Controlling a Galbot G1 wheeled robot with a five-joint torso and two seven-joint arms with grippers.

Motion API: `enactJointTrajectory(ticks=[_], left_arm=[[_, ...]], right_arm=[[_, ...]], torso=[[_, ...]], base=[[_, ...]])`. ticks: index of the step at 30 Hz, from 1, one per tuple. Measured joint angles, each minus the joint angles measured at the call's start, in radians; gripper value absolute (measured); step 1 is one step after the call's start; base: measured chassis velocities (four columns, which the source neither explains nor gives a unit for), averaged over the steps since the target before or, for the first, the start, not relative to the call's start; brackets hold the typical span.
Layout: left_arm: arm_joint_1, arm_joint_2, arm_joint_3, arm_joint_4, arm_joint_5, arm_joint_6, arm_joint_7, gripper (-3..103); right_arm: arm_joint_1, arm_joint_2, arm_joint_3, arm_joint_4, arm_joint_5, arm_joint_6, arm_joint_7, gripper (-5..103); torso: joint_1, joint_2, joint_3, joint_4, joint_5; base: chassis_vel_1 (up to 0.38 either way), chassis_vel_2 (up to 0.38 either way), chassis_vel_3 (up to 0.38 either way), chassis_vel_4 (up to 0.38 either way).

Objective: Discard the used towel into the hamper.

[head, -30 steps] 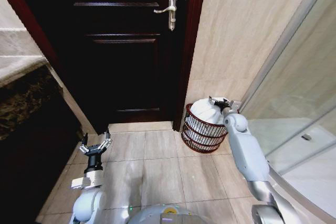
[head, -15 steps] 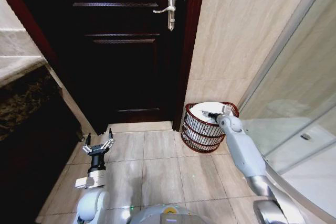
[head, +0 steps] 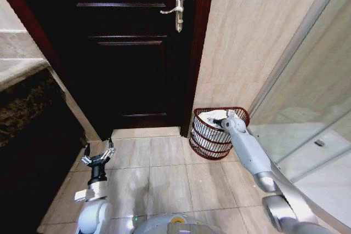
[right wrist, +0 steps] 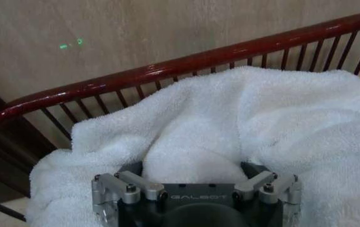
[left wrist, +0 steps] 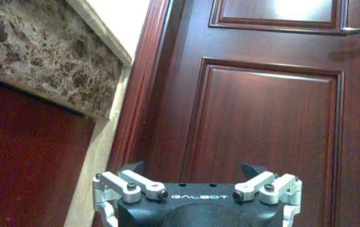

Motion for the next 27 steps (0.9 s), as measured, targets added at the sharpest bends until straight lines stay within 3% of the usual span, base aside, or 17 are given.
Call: enactJointTrajectory(ticks=[12,20,27], left_arm=[[-0.003,0.002,0.003,-0.021,-0.001,0.022,0.002,100],[-0.003,0.009,0.005,-0.042,0.01,0.059,0.007,100],[0.004,0.034,0.025,-0.043,0.018,0.09,0.038,100]], right_arm=[[-0.031,0.014,0.046,0.016,0.005,0.003,0.025,100],[-0.069,-0.016,0.065,0.134,0.023,0.023,0.072,100],[-0.171,-0.074,0.095,0.322,-0.065,0.168,0.06,100]], torso=[[0.0,0.0,0.0,0.0003,-0.0001],[0.0,0.0,0.0,0.0,0.0004],[0.0,0.0,0.0,-0.0001,0.0003]], base=[[0.0,0.0,0.0,0.0],[0.0,0.0,0.0,0.0],[0.0,0.0,0.0,0.0]])
